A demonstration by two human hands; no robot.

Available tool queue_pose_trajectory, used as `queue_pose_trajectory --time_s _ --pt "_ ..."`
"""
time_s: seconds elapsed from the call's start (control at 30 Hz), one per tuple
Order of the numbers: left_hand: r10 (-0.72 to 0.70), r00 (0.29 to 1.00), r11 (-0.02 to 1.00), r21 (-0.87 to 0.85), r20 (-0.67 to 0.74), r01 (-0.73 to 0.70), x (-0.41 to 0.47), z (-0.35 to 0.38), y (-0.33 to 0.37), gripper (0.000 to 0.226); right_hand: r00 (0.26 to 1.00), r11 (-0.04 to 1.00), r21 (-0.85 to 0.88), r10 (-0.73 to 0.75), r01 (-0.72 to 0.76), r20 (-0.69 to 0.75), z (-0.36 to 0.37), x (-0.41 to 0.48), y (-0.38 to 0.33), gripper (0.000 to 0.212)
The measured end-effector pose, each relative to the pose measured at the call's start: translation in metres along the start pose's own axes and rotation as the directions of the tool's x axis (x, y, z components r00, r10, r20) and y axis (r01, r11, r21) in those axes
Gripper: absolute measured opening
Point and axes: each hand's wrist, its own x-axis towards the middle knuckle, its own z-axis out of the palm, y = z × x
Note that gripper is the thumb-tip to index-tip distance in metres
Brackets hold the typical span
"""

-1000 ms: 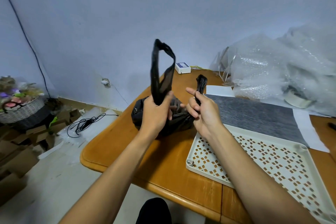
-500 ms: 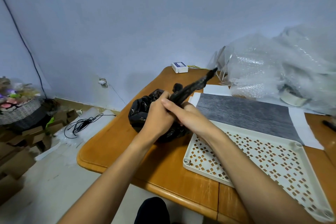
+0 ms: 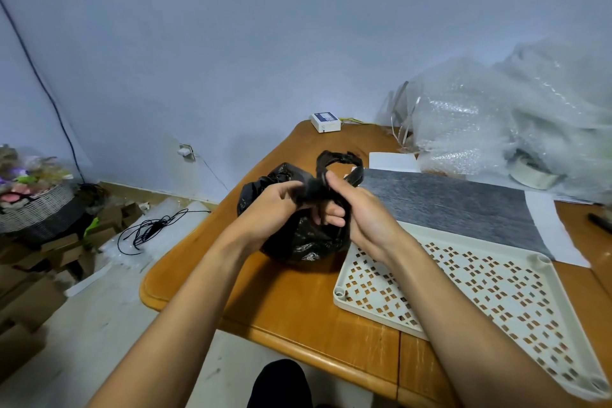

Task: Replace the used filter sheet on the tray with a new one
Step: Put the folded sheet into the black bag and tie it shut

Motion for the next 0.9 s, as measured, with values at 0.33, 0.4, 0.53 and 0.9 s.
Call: queue_pose_trajectory --time_s 0.33,0.4,0.53,0.9 --pt "-0.025 0.995 0.997 -0.072 -0.093 0.019 0.005 0.008 -0.011 0.037 0.957 0.481 -0.874 -0.280 0.077 -0.070 -0.005 -0.002 -0.001 0.026" --pt "-0.022 0.989 0.998 -0.065 -0.146 0.013 0.006 0.008 -0.012 0.027 0.931 0.249 -0.962 -0.365 0.112 0.014 -0.002 -0.001 0.004 0.013" --pt "0.015 0.989 0.994 -0.105 -0.145 -0.030 0.001 0.014 -0.004 0.027 0.863 -0.018 -0.992 -0.492 0.124 0.117 -0.006 0.001 0.016 0.029" --pt "0.040 0.993 0.999 -0.005 -0.112 -0.041 -0.002 0.000 -0.002 0.022 0.841 0.146 -0.948 -0.513 0.284 0.173 -0.004 -0.002 0.018 0.023"
